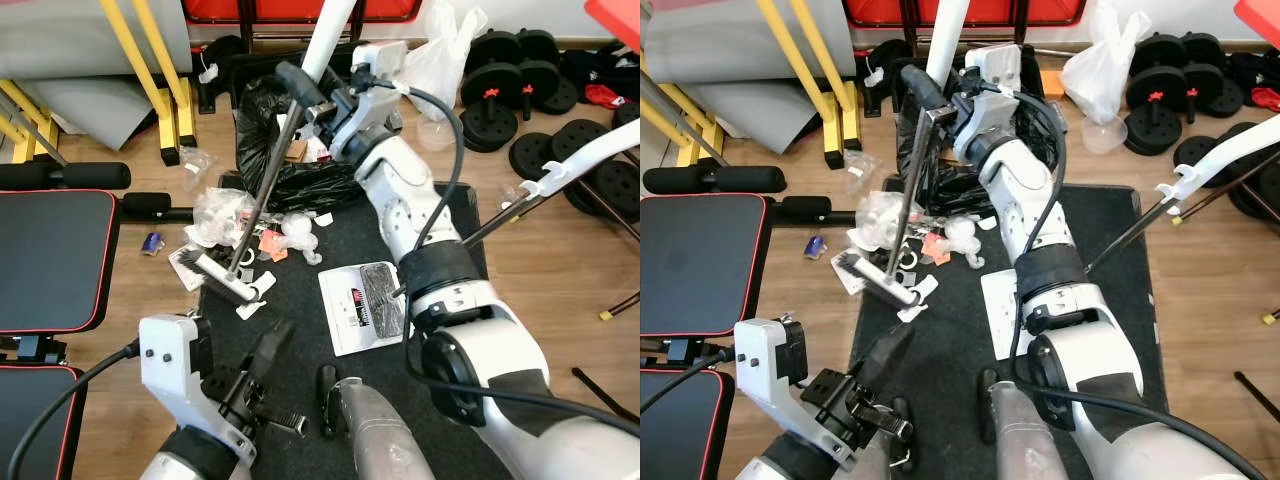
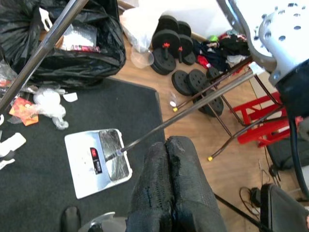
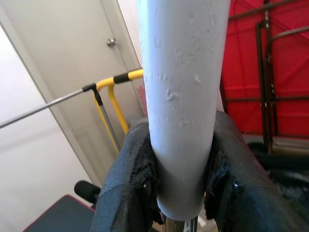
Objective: Sweep floor
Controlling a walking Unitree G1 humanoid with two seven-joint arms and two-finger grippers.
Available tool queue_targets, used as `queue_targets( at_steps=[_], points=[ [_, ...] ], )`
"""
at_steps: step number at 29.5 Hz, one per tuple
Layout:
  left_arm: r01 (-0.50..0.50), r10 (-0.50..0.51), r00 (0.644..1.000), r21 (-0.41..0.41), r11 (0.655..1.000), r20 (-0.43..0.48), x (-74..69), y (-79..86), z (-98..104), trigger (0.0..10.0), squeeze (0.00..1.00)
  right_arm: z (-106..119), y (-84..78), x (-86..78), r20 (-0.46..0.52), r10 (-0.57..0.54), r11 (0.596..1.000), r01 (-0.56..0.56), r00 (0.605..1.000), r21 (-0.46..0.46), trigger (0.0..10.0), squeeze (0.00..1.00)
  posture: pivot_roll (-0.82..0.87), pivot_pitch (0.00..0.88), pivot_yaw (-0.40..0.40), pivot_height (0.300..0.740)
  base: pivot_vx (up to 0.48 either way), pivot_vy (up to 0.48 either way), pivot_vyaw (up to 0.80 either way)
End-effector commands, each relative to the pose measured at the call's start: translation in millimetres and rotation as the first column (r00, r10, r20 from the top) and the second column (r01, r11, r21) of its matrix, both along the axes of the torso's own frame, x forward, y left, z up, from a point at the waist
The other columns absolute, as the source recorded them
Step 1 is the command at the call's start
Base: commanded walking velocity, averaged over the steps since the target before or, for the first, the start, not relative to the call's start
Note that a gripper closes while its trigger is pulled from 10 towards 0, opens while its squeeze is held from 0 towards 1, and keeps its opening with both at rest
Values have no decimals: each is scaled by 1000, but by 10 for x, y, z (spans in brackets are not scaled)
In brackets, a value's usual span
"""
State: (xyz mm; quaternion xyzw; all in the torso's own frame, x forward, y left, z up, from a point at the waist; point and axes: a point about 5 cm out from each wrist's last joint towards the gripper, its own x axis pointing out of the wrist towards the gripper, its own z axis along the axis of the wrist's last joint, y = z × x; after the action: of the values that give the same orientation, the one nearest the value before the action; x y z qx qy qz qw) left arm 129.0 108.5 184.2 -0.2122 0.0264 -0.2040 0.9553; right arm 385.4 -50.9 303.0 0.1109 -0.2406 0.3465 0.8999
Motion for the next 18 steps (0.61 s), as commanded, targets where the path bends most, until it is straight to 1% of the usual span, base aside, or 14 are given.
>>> queue_targets(
  at_steps=[1, 6, 8, 12, 13, 17, 18],
  points=[
    [21, -22, 999, -10, 1000, -34, -54, -28, -19, 10000, 0, 88, 82, -49, 57, 50, 998, -52, 997, 34, 10000, 0, 39, 409, -74, 740, 0, 0, 0],
    [24, -24, 999, -11, 1000, -43, -98, -31, -13, 10000, 0, 86, 140, -50, 97, 75, 997, -76, 992, 6, 10000, 0, 53, 410, -70, 740, 0, 0, 0],
    [25, -26, 999, -13, 1000, -44, -123, -34, -15, 10000, 0, 122, 173, -54, 129, 86, 996, -86, 988, -12, 10000, 0, 57, 415, -68, 740, 0, 0, 0],
    [26, -27, 999, -17, 1000, -45, -142, -40, -18, 10000, 0, 174, 192, -53, 155, 88, 996, -86, 984, -21, 10000, 0, 66, 431, -67, 740, 0, 0, 0],
    [28, -29, 999, -22, 999, -45, -167, -48, -19, 10000, 0, 223, 206, -47, 180, 69, 998, -66, 981, -23, 10000, 0, 70, 445, -65, 740, 0, 0, 0],
    [30, -31, 999, -29, 999, -43, -188, -56, -17, 10000, 0, 269, 216, -45, 195, 51, 999, -50, 980, -7, 10000, 0, 72, 455, -64, 740, 0, 0, 0],
    [31, -32, 999, -32, 999, -44, -201, -62, -18, 10000, 0, 305, 215, -41, 203, 32, 999, -34, 979, 8, 10000, 0, 79, 467, -64, 740, 0, 0, 0]
  ],
)
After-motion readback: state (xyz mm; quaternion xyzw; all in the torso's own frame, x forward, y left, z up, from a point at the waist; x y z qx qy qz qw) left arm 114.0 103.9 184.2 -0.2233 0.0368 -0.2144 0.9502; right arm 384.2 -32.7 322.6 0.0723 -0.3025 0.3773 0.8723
